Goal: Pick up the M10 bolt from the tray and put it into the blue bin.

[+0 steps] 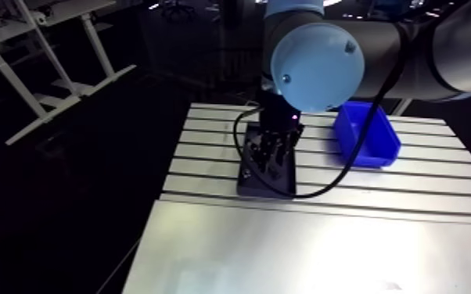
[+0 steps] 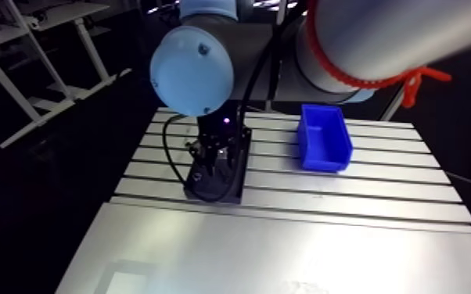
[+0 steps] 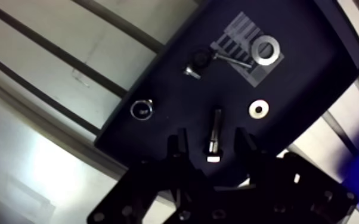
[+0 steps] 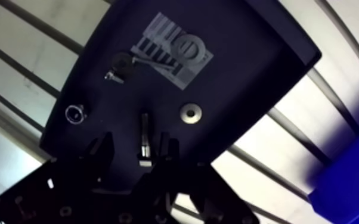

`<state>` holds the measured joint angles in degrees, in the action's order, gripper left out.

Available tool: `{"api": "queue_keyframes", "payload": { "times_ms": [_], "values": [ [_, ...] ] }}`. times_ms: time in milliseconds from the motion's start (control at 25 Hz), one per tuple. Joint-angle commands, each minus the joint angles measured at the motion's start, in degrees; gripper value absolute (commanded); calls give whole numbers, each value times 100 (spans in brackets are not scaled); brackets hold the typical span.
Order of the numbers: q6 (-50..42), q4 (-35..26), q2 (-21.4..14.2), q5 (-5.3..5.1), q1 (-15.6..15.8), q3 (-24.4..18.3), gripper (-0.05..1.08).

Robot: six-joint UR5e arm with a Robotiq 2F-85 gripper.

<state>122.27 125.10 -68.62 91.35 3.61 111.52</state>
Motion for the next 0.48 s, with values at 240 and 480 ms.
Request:
{"api": "queue_keyframes", "payload": {
  "times_ms": [240, 480],
  "values": [
    [4, 108, 12, -16, -27, 50, 50],
    [4, 117, 56, -16, -36, 50, 52]
  ]
}}
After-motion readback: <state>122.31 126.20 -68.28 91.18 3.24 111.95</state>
